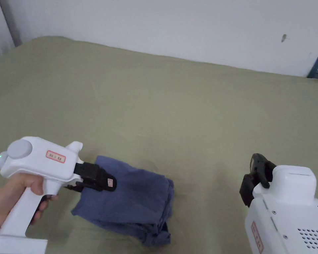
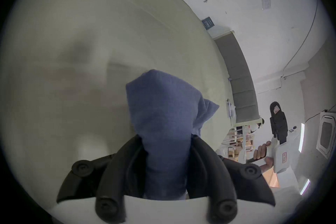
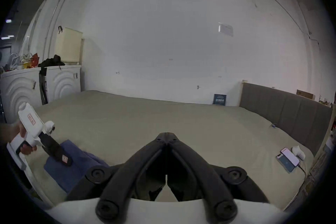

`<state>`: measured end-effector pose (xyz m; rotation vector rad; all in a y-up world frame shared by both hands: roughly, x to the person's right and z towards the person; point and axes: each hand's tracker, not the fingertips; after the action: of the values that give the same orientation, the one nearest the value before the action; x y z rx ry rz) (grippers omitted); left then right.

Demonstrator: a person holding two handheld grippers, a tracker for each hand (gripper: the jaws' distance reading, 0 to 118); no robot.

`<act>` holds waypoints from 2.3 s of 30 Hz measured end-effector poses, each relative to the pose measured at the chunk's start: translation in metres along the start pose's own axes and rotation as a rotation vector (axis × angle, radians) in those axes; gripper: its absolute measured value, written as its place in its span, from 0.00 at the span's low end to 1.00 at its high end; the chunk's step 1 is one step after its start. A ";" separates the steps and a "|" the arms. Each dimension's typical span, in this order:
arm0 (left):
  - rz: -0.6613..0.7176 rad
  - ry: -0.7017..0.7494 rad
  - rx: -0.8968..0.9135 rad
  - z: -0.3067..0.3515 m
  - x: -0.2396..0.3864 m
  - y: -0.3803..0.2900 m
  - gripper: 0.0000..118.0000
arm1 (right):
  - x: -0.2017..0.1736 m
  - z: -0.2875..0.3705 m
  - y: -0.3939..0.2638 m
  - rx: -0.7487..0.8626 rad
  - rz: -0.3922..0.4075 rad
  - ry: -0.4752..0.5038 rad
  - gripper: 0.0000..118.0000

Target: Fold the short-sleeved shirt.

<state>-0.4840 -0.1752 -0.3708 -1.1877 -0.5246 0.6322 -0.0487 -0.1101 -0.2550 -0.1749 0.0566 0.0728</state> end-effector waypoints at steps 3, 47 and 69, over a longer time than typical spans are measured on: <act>0.028 0.058 0.053 0.048 -0.040 0.013 0.27 | -0.039 -0.020 0.000 -0.008 -0.010 0.074 0.00; -0.218 0.448 0.440 0.142 0.008 0.006 0.01 | -0.100 -0.051 0.026 -0.058 -0.066 0.334 0.00; -0.606 0.562 1.009 -0.079 0.353 -0.142 0.01 | 0.155 0.059 0.069 0.068 -0.015 -0.098 0.00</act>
<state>-0.1529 -0.0176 -0.2427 -0.1753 -0.0238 -0.0222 0.1030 -0.0219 -0.2189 -0.1035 -0.0402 0.0640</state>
